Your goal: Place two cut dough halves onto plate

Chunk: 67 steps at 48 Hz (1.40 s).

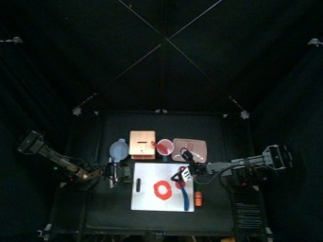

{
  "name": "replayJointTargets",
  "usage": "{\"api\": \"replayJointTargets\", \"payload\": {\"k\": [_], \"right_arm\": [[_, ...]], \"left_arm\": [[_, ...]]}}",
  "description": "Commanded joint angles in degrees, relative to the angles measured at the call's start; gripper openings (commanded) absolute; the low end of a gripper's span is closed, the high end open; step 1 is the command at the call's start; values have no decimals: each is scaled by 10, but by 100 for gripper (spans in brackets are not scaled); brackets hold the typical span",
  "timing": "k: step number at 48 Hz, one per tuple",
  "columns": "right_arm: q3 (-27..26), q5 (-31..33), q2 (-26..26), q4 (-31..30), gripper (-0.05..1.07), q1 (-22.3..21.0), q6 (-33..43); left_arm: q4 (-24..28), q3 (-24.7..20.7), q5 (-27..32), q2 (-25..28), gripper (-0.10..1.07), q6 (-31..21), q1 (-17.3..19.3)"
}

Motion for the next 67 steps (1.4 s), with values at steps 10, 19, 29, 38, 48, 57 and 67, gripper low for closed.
{"api": "replayJointTargets", "payload": {"k": [10, 19, 29, 38, 48, 57, 67], "right_arm": [[-92, 23, 123, 61, 102, 23, 3], [-131, 68, 171, 63, 102, 23, 17], [-163, 135, 193, 58, 102, 19, 18], [-206, 202, 218, 35, 102, 16, 18], [-258, 274, 250, -4, 102, 17, 18], [-293, 312, 278, -37, 102, 20, 17], [-315, 315, 285, -97, 102, 33, 8]], "left_arm": [[2, -6, -2, -1, 88, 0, 2], [1, -4, -1, -3, 88, 0, 2], [3, -5, -2, -3, 88, 0, 2], [3, -5, -1, -3, 88, 0, 2], [3, -4, -1, -3, 87, 0, 2], [2, -5, -2, -3, 88, 0, 2], [2, -4, -2, -3, 88, 1, 2]]}}
